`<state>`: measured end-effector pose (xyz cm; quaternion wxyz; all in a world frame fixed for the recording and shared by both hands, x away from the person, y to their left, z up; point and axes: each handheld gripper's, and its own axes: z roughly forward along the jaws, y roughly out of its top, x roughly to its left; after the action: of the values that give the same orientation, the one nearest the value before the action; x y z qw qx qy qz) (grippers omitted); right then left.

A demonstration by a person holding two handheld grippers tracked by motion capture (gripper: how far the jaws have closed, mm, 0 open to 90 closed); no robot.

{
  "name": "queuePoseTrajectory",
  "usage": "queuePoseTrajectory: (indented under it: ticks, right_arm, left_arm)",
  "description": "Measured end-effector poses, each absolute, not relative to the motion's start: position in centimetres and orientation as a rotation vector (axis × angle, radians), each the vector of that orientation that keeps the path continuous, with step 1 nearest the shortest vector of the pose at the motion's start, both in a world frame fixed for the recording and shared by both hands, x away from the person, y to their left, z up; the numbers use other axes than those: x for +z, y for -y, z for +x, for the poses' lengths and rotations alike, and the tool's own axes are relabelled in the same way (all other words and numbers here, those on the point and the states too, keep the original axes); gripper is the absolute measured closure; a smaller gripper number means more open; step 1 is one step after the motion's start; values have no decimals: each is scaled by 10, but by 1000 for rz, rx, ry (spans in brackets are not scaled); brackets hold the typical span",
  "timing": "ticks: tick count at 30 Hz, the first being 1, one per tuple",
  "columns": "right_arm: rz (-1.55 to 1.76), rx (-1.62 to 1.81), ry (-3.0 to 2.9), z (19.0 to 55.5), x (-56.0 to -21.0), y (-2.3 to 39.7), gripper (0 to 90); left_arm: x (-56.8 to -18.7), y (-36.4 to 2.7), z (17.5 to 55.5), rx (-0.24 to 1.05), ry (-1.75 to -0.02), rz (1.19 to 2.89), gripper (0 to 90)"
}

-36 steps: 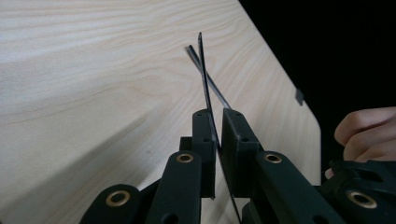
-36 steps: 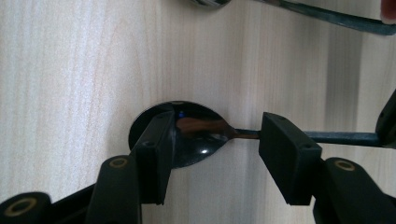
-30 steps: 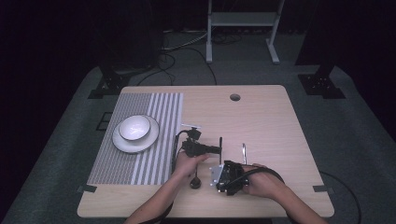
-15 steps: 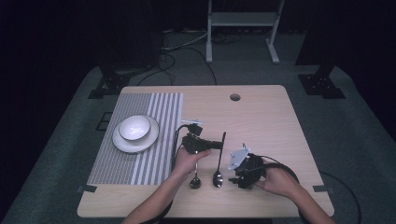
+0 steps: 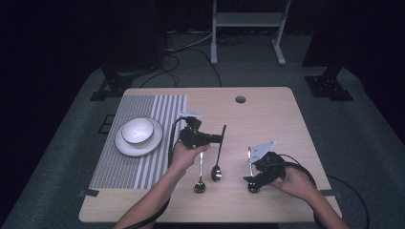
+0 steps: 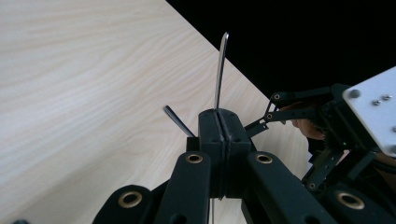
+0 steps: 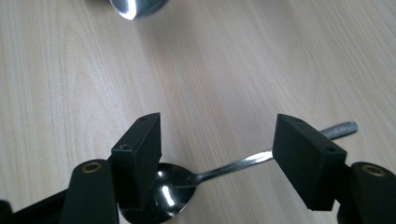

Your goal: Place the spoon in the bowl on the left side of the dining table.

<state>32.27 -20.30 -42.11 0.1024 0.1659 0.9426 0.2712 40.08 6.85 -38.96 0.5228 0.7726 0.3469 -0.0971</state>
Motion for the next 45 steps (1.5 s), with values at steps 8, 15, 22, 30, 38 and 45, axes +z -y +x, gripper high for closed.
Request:
queuePoseTrajectory:
  ticks: [8, 15, 22, 30, 38, 45]
  right_arm:
    - [532, 826, -2777, 324, -421, 213, 313]
    - [541, 822, -2780, 323, -422, 217, 312]
    - [584, 831, -2772, 322, -423, 228, 310]
    - [623, 848, -2764, 320, -423, 238, 308]
    - [664, 872, -2757, 318, -424, 245, 303]
    - [684, 896, -2741, 317, -421, 250, 302]
  left_arm:
    - [-378, -72, 401, -202, -814, 1858, 899]
    - [-376, -75, 403, -183, -817, 1861, 898]
    - [-371, -87, 406, -150, -837, 1864, 898]
    - [-363, -101, 410, -105, -855, 1872, 898]
    - [-354, -121, 417, -66, -875, 1865, 898]
    - [-350, -141, 424, -44, -898, 1871, 898]
